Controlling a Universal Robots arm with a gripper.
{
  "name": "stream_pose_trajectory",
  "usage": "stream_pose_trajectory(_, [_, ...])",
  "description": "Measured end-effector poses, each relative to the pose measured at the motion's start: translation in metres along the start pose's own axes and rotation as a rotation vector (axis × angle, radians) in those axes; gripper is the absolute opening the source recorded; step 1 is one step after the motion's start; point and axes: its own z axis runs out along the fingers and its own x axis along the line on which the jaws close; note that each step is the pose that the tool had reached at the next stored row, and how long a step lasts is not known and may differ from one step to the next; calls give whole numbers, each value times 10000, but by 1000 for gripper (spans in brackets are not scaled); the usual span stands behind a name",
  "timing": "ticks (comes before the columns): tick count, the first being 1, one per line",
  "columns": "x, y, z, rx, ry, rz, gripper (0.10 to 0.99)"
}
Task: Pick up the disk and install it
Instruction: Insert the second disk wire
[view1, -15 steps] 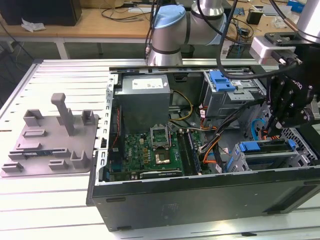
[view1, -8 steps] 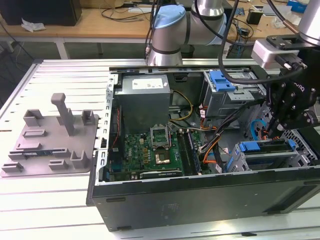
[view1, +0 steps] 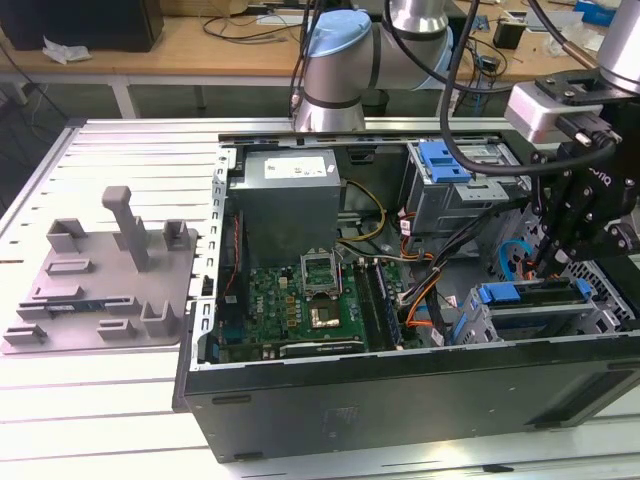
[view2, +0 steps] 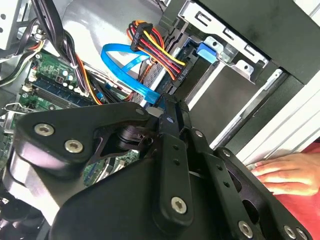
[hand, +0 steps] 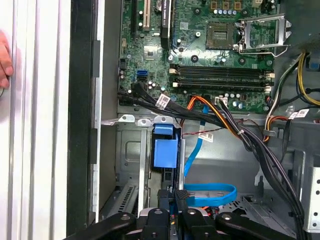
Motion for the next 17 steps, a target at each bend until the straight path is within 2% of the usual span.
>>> stream_pose_trajectory(9, [4, 0, 0, 5, -36, -48, 161])
stream_pose_trajectory(17, [4, -12, 9, 11, -104, -46, 161])
